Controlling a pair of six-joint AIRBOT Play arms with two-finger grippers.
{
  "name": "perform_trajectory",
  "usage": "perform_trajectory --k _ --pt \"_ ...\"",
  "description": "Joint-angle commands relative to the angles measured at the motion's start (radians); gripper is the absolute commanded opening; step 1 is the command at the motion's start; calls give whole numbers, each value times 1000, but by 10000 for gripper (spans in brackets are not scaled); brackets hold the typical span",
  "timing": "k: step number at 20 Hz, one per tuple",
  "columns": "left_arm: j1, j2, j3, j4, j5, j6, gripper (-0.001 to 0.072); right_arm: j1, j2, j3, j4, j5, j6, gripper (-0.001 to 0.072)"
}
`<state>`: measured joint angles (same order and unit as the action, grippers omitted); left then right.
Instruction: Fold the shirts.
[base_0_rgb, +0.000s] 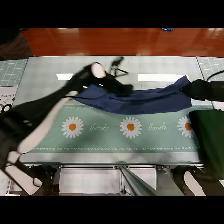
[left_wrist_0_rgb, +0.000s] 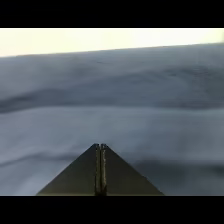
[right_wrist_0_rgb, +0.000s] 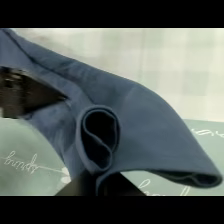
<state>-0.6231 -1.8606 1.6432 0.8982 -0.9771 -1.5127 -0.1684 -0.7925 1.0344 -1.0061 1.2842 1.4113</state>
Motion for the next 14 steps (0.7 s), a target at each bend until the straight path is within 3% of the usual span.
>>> perform_trajectory --k 1,6,8,11,14 --pt "-120 -143 143 -22 -82 -64 18 1 69 -10 23 48 14 18" --pt "-182 -154 143 -82 -82 -40 19 1 68 -10 28 34 14 18" --pt "-120 -116 143 -52 -93 -41 19 2 68 -10 34 29 19 18" --pt "38 4 130 108 -194 -56 19 63 34 -10 76 -18 30 18" --pt "214 240 -48 224 -187 -54 19 223 -93 -2 154 -167 30 18"
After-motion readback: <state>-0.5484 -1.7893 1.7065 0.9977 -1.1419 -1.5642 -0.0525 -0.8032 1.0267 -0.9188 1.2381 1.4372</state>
